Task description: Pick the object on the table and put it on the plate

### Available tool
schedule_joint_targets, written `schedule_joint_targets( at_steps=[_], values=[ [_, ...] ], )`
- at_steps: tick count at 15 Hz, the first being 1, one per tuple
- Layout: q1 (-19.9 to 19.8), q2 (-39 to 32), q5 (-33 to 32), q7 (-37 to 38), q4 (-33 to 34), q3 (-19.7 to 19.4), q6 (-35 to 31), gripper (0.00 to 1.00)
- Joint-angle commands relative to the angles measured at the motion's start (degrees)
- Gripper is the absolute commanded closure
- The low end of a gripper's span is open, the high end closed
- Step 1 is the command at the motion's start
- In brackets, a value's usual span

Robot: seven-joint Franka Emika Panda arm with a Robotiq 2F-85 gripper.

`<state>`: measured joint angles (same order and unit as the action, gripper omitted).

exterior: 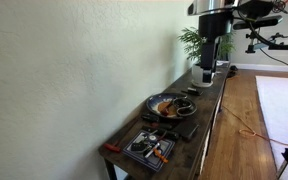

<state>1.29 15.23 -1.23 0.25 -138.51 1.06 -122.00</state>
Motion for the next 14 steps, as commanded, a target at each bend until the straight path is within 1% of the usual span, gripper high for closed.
schedule_joint_targets(
  at_steps=[1, 2, 3, 5, 10, 14],
  values=[
    [-0.1, -7.0, -2.2, -0.9, 4.6, 0.5, -1.3, 0.00],
    [0.0, -8.3, -2.6, -0.9, 5.8, 0.6, -1.0, 0.00],
    [0.0, -5.5, -1.3, -0.2, 3.2, 0.3, -0.7, 0.00],
    [0.0, -7.1, -1.4, -0.2, 4.0, 0.3, -0.7, 0.00],
    [0.0, -6.8, -1.4, -0.2, 4.0, 0.3, -0.7, 0.00],
    [-0.2, -10.6, -2.6, 0.0, 4.2, 0.2, -2.9, 0.00]
  ],
)
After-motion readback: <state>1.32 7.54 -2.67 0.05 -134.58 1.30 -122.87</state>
